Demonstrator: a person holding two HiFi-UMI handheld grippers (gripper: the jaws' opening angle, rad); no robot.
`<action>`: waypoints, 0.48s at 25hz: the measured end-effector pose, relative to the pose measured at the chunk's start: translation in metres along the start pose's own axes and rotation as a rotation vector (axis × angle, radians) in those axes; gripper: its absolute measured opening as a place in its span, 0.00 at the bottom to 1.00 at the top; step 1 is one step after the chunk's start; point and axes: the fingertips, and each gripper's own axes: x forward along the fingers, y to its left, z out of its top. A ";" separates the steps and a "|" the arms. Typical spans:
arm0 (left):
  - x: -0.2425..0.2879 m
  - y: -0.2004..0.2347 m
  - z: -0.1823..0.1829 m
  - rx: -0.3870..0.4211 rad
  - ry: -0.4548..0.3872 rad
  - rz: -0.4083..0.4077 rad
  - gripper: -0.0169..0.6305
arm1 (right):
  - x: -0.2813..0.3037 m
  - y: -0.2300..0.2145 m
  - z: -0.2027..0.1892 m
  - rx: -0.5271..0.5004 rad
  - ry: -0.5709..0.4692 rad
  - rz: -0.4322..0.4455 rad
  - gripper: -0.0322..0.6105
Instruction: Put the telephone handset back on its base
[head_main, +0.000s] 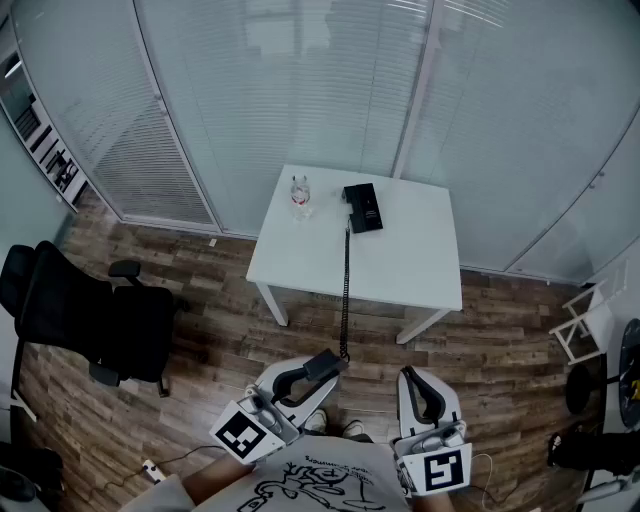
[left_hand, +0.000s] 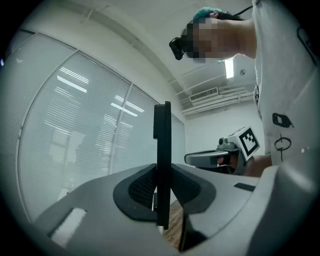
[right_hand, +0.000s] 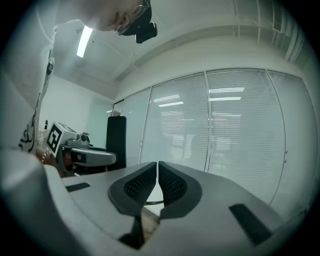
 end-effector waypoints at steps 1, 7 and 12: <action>-0.002 0.001 0.000 0.003 -0.003 -0.003 0.14 | 0.001 -0.001 0.001 -0.002 -0.001 -0.004 0.07; -0.014 0.011 0.001 -0.008 -0.009 -0.003 0.14 | 0.009 0.006 0.003 -0.020 0.000 -0.015 0.07; -0.018 0.017 -0.002 -0.019 -0.006 -0.011 0.14 | 0.014 0.014 0.001 -0.002 -0.002 -0.014 0.07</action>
